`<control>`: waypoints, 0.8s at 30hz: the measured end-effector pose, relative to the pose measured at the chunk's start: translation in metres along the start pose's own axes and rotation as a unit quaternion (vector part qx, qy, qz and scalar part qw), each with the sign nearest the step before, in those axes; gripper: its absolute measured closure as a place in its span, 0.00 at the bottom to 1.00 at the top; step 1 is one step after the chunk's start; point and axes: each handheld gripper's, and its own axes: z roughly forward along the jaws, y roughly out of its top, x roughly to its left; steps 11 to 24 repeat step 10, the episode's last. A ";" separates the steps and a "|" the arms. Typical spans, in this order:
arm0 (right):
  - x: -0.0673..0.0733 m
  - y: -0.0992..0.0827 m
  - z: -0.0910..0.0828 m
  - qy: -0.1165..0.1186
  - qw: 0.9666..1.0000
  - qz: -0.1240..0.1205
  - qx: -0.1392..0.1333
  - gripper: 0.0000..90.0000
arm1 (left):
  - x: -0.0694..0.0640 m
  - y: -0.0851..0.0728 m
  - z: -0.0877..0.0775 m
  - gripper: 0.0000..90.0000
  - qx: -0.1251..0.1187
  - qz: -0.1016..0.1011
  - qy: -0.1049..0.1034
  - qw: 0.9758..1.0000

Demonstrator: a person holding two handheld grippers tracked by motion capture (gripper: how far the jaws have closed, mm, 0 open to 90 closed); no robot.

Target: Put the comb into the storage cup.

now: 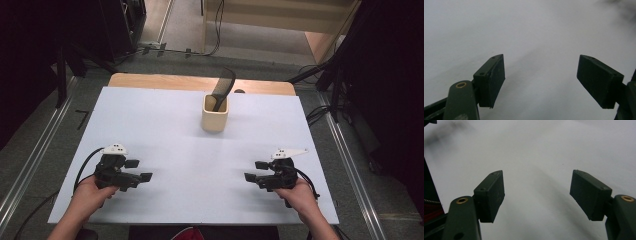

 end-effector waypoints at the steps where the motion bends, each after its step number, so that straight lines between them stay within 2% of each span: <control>1: 0.000 0.000 0.000 0.000 1.000 -0.001 0.000 0.29 | 0.000 0.000 0.000 0.27 0.001 -0.001 0.002 1.000; 6: 0.000 0.000 0.001 0.002 1.000 -0.002 0.003 0.29 | 0.000 0.000 0.002 0.27 0.001 -0.003 -0.006 1.000; 24: 0.000 -0.001 0.001 0.002 1.000 -0.004 0.006 0.29 | 0.001 0.001 0.001 0.27 -0.001 -0.004 -0.007 1.000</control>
